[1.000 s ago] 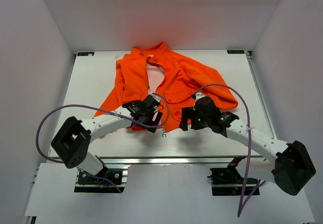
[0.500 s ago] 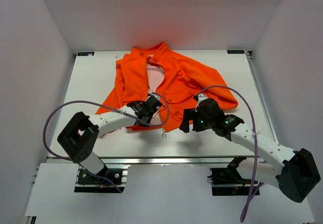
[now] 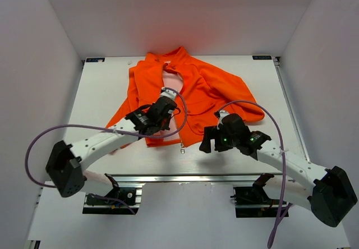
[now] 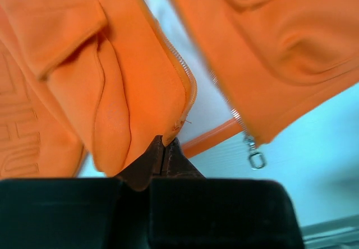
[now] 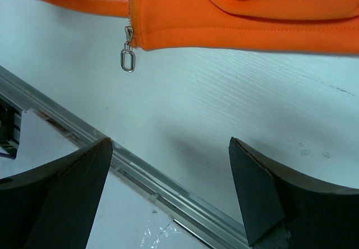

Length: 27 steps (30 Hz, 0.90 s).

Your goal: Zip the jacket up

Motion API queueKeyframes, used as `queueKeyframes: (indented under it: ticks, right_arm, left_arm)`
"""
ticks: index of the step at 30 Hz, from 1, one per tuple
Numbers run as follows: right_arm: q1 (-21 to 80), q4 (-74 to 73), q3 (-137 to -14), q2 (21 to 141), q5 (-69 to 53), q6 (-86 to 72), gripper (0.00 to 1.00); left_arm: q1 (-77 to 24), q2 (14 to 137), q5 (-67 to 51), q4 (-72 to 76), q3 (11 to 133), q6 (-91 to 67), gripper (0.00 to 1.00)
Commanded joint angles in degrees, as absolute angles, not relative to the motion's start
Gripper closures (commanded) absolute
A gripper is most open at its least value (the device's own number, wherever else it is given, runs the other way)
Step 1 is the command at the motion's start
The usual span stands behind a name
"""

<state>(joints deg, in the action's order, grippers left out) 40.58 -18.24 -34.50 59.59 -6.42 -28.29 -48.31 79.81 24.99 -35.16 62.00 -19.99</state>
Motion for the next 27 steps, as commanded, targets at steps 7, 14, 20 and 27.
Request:
queueKeyframes:
  ticks: [7,14,20,27]
  right_arm:
    - [40.61,-14.50,-33.92,61.17,-8.70,-28.74,0.11]
    - [40.61,-12.40,-33.40,63.98,-7.30,-30.76,0.11]
    - [40.52,-11.51,-34.45,65.04,-5.89,-30.06,0.11]
    - [41.39,-11.51,-36.47,65.74,-4.50,-24.09,0.11]
  left_arm:
    - [-54.65,72.86,16.79,-35.94,56.97,-22.67,1.00]
    - [-59.94,78.47,10.90,-34.63,50.63,-27.76,0.95]
    - [-60.64,80.95,6.16,-30.51,45.53,-29.62,0.42]
    - [-60.73,73.77,2.72,-30.05,44.64,-32.07,0.02]
